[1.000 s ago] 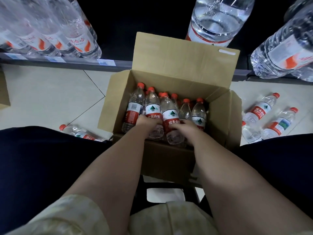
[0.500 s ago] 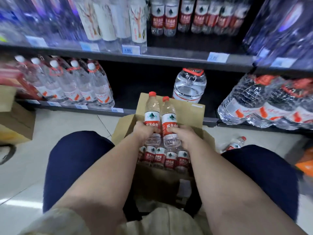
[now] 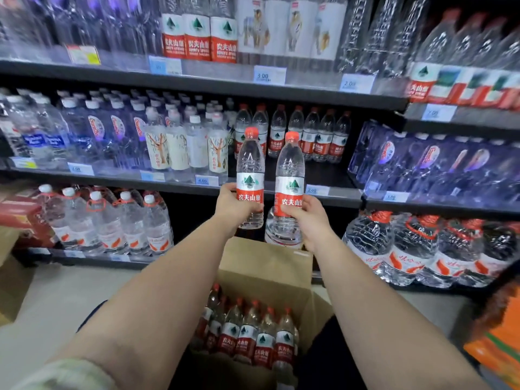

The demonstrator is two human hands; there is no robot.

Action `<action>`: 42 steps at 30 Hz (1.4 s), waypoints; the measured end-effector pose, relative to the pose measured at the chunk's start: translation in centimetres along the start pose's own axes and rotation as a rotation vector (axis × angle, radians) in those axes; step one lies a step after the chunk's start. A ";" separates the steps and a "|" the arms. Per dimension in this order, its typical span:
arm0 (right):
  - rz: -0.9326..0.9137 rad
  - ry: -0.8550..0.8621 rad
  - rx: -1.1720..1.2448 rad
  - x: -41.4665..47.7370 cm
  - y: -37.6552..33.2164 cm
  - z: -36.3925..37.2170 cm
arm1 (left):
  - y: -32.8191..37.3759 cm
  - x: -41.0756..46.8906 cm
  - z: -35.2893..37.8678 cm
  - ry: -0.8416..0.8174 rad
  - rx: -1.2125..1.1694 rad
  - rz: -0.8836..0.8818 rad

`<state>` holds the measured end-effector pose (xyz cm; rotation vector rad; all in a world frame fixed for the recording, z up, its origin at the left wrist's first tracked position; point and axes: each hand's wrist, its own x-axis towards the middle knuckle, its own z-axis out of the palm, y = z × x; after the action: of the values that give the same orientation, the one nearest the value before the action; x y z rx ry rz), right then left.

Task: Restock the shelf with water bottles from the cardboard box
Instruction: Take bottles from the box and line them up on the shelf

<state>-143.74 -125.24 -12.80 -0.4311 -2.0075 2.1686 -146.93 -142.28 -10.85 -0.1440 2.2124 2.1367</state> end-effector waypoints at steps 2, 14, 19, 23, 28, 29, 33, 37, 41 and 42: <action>-0.009 0.031 0.011 1.7 -1.0 -0.2 | 1.0 1.7 0.9 -0.007 -0.005 0.009; -0.037 0.090 -0.027 16.0 -4.2 -1.9 | 5.1 14.7 6.9 -0.074 -0.061 -0.028; -0.124 0.086 -0.122 23.0 -4.3 -1.5 | 5.5 21.3 9.4 -0.086 -0.045 0.008; -0.124 0.108 -0.138 27.0 -2.6 -0.9 | 4.1 25.2 10.4 -0.068 0.009 0.041; -0.112 0.101 -0.196 29.0 -0.2 -0.1 | 1.5 27.4 11.4 -0.053 0.103 0.063; -0.109 0.096 -0.217 29.3 0.2 -0.2 | 0.9 27.7 11.4 -0.044 0.128 0.068; -0.124 0.086 -0.267 30.0 0.9 -0.7 | -1.0 28.6 11.2 -0.033 0.172 0.096; -0.148 0.080 -0.345 30.8 1.2 -0.7 | -1.3 29.4 11.0 -0.075 0.218 0.119; -0.151 0.075 -0.415 32.3 1.1 -0.4 | -0.9 30.3 11.4 -0.139 0.308 0.166; -0.150 0.076 -0.427 32.6 1.0 -0.4 | -0.9 30.6 11.6 -0.141 0.316 0.168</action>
<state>-174.38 -115.04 -17.18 -0.3904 -2.3714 1.6093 -177.45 -131.47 -15.49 0.2080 2.5136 1.7696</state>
